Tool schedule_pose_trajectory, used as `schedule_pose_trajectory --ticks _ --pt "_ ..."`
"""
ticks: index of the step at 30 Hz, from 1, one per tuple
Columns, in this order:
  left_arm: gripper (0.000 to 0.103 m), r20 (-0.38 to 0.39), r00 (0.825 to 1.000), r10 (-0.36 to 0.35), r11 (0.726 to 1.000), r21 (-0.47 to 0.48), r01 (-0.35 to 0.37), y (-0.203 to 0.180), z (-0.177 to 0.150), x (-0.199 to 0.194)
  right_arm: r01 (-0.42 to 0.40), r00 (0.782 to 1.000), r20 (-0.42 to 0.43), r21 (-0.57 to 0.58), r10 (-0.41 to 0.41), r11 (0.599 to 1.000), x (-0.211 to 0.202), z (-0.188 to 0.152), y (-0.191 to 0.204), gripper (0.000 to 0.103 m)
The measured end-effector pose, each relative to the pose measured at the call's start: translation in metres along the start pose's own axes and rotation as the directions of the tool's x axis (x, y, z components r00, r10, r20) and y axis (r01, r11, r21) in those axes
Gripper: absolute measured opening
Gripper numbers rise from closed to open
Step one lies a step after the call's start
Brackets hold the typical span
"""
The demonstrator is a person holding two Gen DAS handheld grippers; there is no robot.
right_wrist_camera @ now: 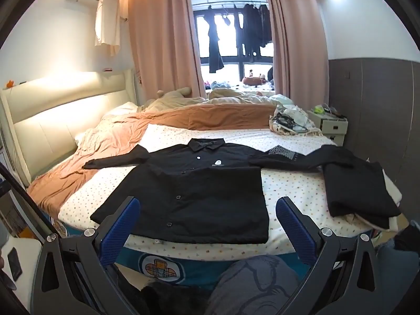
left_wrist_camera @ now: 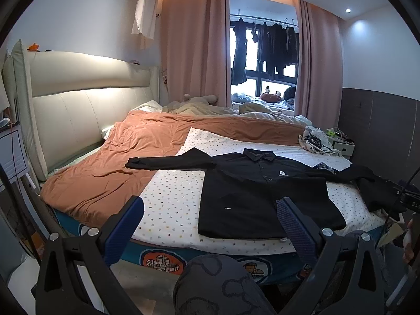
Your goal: Fold large clothes
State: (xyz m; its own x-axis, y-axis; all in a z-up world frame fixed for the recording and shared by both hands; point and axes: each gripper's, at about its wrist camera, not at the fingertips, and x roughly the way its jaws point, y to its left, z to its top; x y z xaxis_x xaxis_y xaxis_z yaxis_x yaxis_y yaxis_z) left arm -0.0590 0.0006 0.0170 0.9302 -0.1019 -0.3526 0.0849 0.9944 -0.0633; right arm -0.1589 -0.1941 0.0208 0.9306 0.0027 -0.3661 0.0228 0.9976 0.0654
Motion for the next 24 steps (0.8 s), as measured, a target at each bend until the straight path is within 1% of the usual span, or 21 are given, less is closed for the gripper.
schedule_pose_trajectory --ticks 6,11,17,24 --pt "0.103 0.008 1.0 -0.004 1.0 -0.002 0.004 0.001 0.001 -0.007 -0.006 1.0 0.007 0.016 0.006 1.0 0.0 0.0 -0.005 0.103" --pt "0.103 0.004 1.0 -0.006 1.0 0.015 0.006 -0.002 0.001 -0.01 0.007 1.0 0.013 -0.002 -0.006 1.0 -0.002 -0.005 -0.001 0.103" --pt "0.103 0.0 1.0 -0.014 1.0 0.021 0.014 -0.006 0.001 -0.014 -0.006 1.0 0.018 0.034 0.006 0.999 -0.004 -0.008 -0.003 0.103" --pt "0.103 0.004 1.0 -0.015 1.0 0.028 0.015 -0.009 0.002 -0.017 0.0 1.0 0.017 0.038 -0.001 0.999 -0.004 -0.007 -0.001 0.103"
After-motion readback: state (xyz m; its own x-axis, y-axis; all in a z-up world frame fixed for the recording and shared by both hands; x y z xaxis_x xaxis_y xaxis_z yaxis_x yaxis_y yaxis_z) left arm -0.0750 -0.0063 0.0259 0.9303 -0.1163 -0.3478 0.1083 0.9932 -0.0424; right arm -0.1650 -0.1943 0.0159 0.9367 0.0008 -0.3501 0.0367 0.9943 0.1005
